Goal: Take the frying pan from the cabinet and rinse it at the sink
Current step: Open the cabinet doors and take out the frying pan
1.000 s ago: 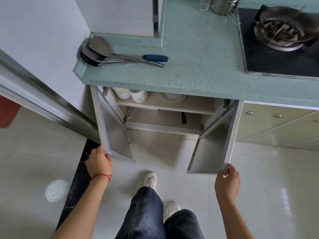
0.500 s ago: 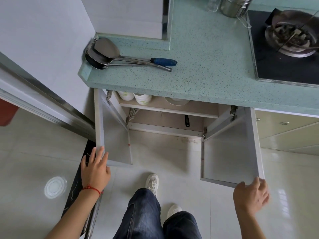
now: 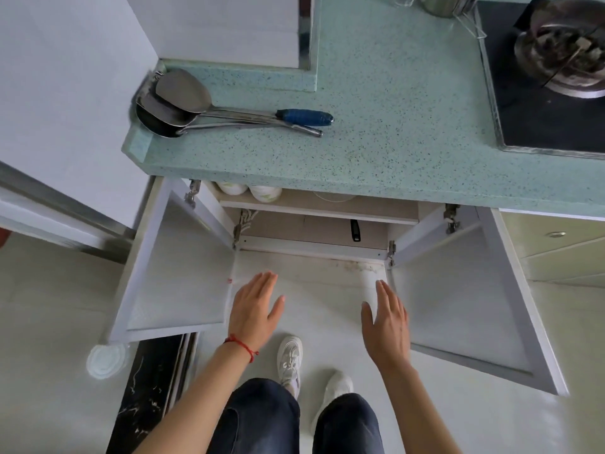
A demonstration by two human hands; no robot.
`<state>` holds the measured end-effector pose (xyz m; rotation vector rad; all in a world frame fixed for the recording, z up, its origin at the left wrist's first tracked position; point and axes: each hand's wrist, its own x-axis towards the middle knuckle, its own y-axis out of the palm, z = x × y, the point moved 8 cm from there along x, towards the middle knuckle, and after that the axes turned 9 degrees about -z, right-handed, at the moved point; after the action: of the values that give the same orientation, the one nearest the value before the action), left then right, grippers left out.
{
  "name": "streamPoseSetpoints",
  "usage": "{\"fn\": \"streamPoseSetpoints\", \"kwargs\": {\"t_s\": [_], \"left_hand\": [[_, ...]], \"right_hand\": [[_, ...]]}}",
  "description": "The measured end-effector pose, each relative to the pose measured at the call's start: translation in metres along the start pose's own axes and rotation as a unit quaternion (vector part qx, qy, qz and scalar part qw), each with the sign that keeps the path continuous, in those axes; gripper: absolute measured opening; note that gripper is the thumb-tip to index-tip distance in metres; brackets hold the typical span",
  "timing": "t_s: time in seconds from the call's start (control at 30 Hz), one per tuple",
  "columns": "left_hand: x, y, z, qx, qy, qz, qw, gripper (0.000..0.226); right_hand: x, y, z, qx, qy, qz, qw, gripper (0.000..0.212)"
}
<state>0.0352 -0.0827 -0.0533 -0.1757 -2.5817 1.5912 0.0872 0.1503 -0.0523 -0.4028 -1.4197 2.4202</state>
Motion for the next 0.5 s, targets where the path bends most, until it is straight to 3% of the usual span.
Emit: {"fn": "streamPoseSetpoints", "kwargs": {"t_s": [0.13, 0.23, 0.5], "left_hand": [[0.018, 0.05, -0.001, 0.037, 0.02, 0.022, 0.999, 0.05], [0.034, 0.104, 0.007, 0.081, 0.045, 0.051, 0.994, 0.054], [0.083, 0.239, 0.056, 0.088, 0.049, 0.054, 0.993, 0.051]], "right_hand": [[0.024, 0.037, -0.027, -0.004, 0.008, 0.007, 1.0, 0.049], [0.048, 0.08, -0.058, -0.02, 0.0, 0.008, 1.0, 0.061], [0.126, 0.195, -0.135, -0.03, -0.005, -0.009, 1.0, 0.054]]}}
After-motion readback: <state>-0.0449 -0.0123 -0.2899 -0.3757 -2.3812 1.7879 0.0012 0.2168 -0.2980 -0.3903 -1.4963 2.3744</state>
